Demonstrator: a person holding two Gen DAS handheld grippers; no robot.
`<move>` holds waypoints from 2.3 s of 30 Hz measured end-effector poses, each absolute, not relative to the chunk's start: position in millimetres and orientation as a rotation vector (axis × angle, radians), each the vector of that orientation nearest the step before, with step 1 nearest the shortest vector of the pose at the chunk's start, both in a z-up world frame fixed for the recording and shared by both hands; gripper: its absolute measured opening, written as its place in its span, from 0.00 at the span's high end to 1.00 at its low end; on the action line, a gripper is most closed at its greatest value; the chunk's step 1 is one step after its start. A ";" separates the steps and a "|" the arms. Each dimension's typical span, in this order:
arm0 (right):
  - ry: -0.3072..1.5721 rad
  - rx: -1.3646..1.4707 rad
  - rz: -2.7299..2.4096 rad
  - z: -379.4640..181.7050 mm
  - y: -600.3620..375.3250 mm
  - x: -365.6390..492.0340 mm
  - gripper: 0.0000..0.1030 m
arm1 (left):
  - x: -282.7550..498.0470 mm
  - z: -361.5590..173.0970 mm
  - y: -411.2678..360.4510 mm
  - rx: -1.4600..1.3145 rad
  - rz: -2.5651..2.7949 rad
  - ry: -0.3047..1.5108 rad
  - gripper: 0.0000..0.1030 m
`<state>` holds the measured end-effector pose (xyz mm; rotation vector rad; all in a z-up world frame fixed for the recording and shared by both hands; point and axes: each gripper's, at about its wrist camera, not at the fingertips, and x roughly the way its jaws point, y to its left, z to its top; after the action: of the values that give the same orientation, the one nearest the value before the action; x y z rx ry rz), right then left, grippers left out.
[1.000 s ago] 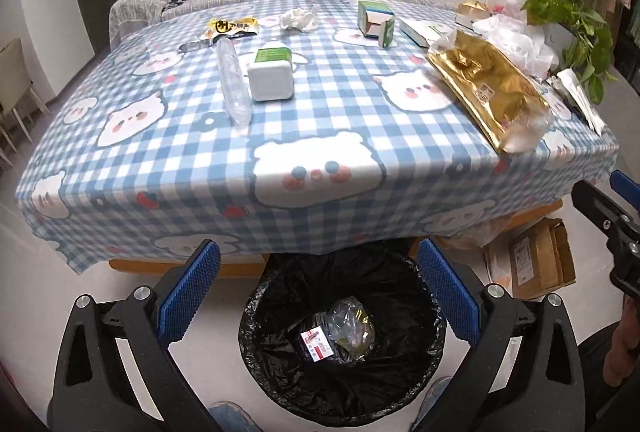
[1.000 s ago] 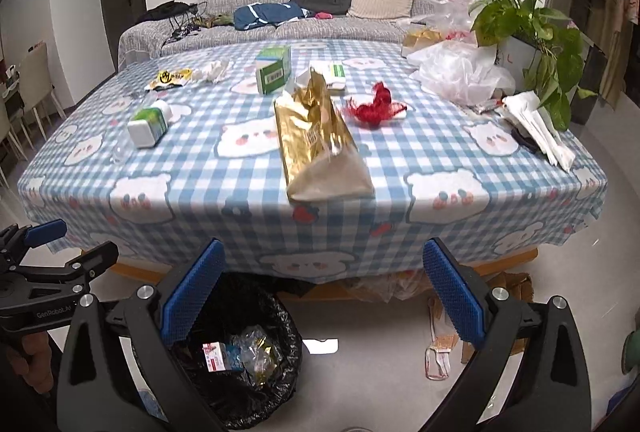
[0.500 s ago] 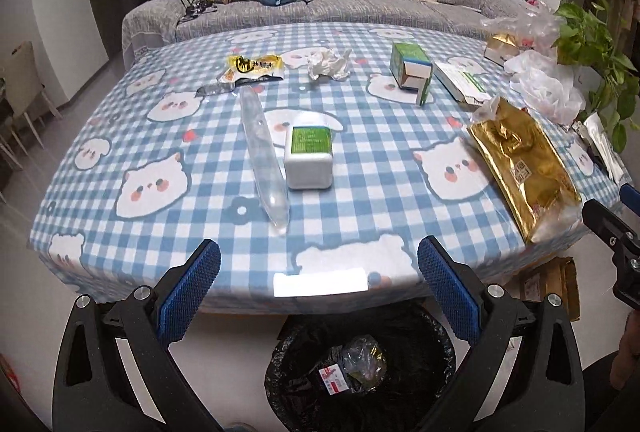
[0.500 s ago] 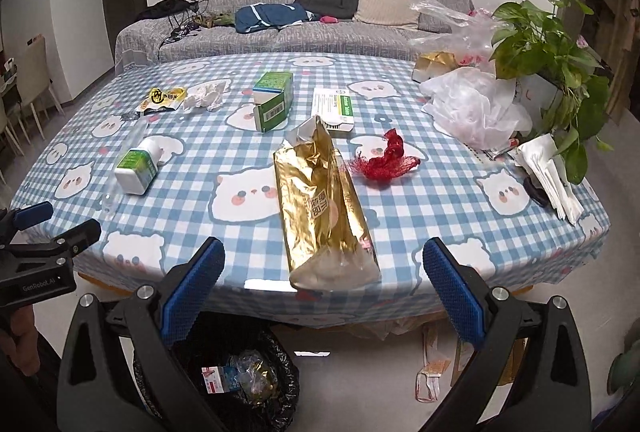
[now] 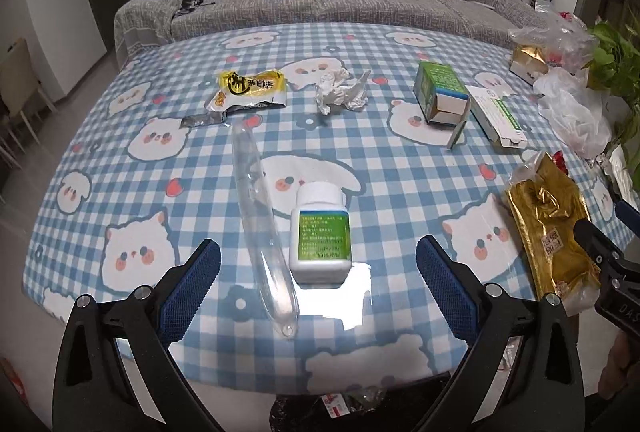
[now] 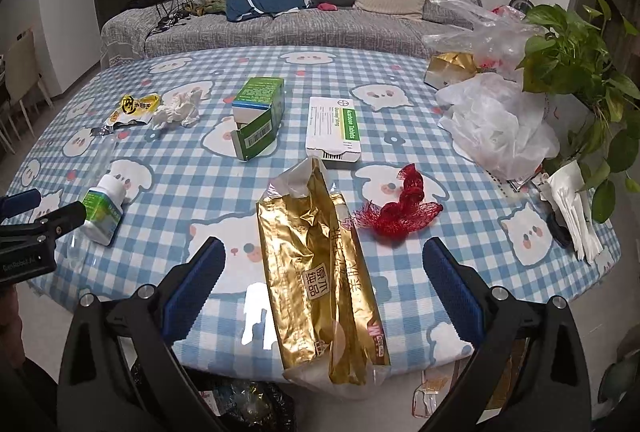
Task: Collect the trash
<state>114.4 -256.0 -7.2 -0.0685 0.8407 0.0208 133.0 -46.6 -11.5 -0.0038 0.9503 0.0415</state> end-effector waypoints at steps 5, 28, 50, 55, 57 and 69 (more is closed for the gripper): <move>0.880 -0.054 0.035 -24.0 -252.4 129.6 0.22 | 149.0 -25.5 -47.2 -0.001 0.046 0.976 0.13; 1.030 -0.043 0.048 -56.8 -241.5 153.7 0.96 | 172.0 -61.8 -50.4 0.022 0.061 1.056 0.61; 0.977 -0.048 0.051 -39.0 -244.7 140.1 0.98 | 153.6 -48.7 -51.9 0.001 0.020 1.022 0.61; 0.970 -0.052 0.045 -33.8 -244.9 132.5 0.98 | 143.2 -42.8 -53.9 0.003 0.022 1.006 0.61; 0.967 -0.054 0.044 -32.1 -244.8 128.3 0.98 | 138.1 -40.5 -54.1 0.004 0.021 1.001 0.61; 0.940 -0.051 0.037 -19.5 -245.3 101.0 0.98 | 110.0 -30.1 -53.6 0.006 0.015 0.983 0.61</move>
<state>101.0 -245.3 -19.5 -0.0513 0.9401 0.0365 110.0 -53.6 -30.1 0.0065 0.9826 0.0152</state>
